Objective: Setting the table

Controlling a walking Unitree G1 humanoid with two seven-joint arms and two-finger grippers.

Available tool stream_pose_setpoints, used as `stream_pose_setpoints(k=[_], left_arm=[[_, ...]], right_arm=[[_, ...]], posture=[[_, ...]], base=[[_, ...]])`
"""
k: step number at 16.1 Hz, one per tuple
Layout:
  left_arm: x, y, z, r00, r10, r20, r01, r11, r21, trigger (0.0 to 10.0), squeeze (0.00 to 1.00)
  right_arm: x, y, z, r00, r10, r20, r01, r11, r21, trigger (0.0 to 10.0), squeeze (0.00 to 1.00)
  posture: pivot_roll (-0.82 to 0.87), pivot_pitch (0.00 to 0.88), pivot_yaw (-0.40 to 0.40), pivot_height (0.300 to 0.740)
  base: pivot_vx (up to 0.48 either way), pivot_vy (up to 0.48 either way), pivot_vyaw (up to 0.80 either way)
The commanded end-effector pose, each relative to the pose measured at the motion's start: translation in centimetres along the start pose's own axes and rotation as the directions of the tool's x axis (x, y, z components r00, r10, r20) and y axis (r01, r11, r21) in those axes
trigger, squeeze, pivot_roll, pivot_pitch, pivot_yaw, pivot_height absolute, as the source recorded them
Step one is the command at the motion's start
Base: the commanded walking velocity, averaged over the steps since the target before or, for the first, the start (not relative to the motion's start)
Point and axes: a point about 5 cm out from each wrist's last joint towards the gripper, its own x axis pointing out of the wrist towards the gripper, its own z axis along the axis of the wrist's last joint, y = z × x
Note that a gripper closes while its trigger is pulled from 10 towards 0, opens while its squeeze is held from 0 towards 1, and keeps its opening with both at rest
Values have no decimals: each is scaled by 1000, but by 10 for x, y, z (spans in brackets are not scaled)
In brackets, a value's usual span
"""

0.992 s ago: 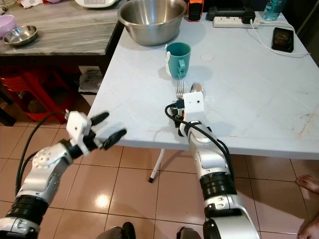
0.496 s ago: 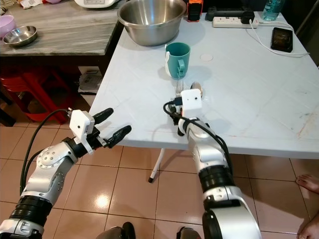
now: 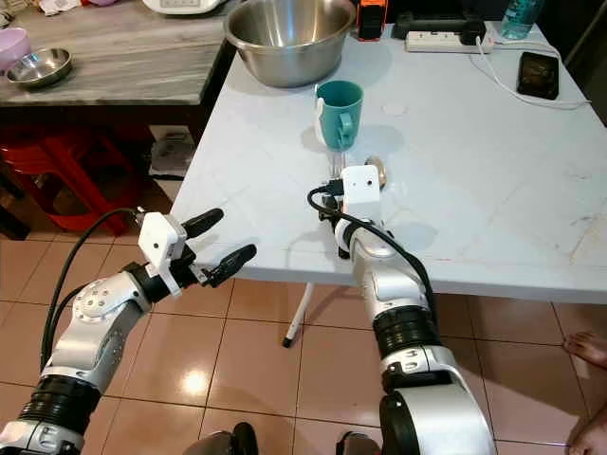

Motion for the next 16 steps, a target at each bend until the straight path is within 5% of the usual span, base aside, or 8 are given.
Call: stream_pose_setpoints(k=[1, 4, 6, 14, 16], left_arm=[[-3, -2, -2, 1000, -16, -14, 17, 1000, 13, 10000, 0], [-3, -2, -2, 1000, -22, -16, 22, 1000, 14, 10000, 0], [-2, -1, 0, 999, -33, -15, 33, 999, 18, 10000, 0], [-1, -3, -1, 999, -39, -17, 40, 998, 41, 10000, 0], [0, 2, -2, 999, 38, -4, -37, 998, 57, 10000, 0]], right_arm=[[-3, 2, -18, 998, -11, -68, 12, 1000, 15, 1059, 0], [-5, -2, -23, 996, -38, -86, 40, 999, 19, 1451, 0], [-7, -10, -29, 990, -79, -113, 85, 995, 43, 118, 0], [-9, -10, -29, 991, -87, -100, 96, 992, 86, 0, 0], [-12, -14, -26, 990, -124, -72, 131, 987, 98, 0, 0]], posture=[[-124, 182, 79, 740], [-126, 181, 81, 740], [-127, 180, 83, 740], [-124, 173, 91, 740], [-120, 167, 98, 740]], base=[[0, 0, 0], [0, 0, 0], [0, 0, 0], [0, 0, 0], [0, 0, 0]])
